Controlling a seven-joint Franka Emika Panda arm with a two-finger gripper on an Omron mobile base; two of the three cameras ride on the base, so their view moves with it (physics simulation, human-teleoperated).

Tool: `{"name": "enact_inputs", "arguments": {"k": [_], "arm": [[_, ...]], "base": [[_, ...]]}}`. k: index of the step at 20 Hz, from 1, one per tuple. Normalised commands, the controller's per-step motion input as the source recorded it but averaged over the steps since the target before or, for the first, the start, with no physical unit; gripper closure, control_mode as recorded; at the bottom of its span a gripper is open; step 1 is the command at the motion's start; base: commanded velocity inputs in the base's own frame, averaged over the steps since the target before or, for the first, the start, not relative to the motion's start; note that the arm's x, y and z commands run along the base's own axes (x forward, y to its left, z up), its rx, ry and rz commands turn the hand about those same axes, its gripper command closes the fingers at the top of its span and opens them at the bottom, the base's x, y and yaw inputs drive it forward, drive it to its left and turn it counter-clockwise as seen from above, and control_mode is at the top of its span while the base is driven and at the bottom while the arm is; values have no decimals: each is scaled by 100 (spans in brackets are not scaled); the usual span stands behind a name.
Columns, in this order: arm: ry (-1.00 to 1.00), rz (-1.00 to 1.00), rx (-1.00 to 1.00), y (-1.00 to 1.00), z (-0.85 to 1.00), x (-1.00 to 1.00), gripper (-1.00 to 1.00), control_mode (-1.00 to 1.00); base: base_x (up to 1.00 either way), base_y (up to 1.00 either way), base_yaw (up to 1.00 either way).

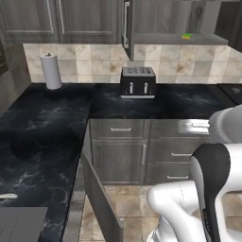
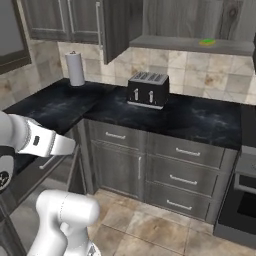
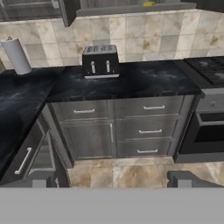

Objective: Locate and retrieve the dish brush and sponge from the cabinet. Place them next to the sink.

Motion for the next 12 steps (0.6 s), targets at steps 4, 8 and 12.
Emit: {"name": "enact_inputs", "arguments": {"k": [4, 8, 12], "arm": [[0, 0, 0, 0, 0, 0, -100, 100], [0, 0, 0, 0, 0, 0, -100, 100], [0, 0, 0, 0, 0, 0, -100, 100]], "base": [[69, -60, 0], [60, -56, -6], [56, -21, -13]]}}
